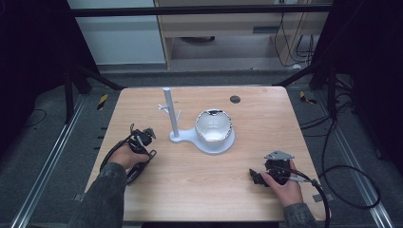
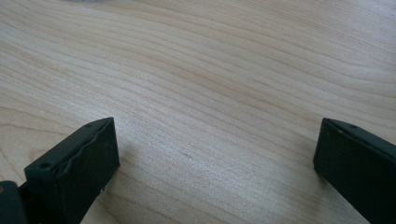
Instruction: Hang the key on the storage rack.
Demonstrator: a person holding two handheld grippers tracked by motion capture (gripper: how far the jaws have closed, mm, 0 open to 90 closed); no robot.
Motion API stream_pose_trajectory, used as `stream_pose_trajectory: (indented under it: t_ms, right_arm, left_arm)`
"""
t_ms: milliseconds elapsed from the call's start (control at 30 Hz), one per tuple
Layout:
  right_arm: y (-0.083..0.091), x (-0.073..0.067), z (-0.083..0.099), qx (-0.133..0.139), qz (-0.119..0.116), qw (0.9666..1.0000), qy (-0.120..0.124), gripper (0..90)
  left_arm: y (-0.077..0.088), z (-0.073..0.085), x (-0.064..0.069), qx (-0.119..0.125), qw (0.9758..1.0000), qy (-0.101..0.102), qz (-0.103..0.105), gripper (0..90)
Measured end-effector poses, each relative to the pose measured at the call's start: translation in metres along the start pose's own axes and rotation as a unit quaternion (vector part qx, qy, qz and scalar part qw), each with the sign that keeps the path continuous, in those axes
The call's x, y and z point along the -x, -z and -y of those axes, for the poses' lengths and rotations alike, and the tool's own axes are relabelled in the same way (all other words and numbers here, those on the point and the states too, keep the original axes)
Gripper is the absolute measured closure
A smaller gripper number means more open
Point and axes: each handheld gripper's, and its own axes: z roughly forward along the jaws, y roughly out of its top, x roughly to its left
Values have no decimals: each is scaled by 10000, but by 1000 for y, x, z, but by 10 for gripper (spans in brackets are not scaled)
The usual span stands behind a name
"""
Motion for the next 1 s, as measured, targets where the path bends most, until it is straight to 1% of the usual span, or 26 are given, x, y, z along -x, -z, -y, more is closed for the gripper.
stream_pose_trajectory:
  t_ms: [367, 467, 500, 633, 700, 833, 867, 933, 1000]
  right_arm:
    - [0, 0, 0, 0, -1, 10000, -1, 5]
    - [0, 0, 0, 1, 0, 10000, 0, 5]
    - [0, 0, 0, 0, 0, 10000, -1, 5]
    - [0, 0, 0, 0, 0, 10000, 1, 5]
    - [0, 0, 0, 0, -1, 10000, 2, 5]
    - [0, 0, 0, 0, -1, 10000, 0, 5]
    - [0, 0, 0, 0, -1, 10000, 2, 5]
    - [0, 0, 0, -1, 0, 10000, 1, 5]
    - [0, 0, 0, 0, 1, 10000, 2, 5]
  left_arm:
    - [-4, -1, 1, -24, 10000, -8, 31, 699]
    - [-4, -2, 1, -26, 10000, -46, 48, 709]
    - [-4, -1, 1, -40, 9999, -69, 81, 774]
    - [-3, 0, 2, -6, 9999, -117, 39, 799]
    - [0, 3, 2, 84, 9999, -98, -5, 801]
    - [9, 13, 2, 284, 9995, -114, 32, 803]
    - [12, 16, 2, 369, 9993, -106, 29, 803]
    - [18, 24, -2, 588, 9983, -14, 34, 804]
    - [23, 33, -6, 856, 9962, 124, 117, 804]
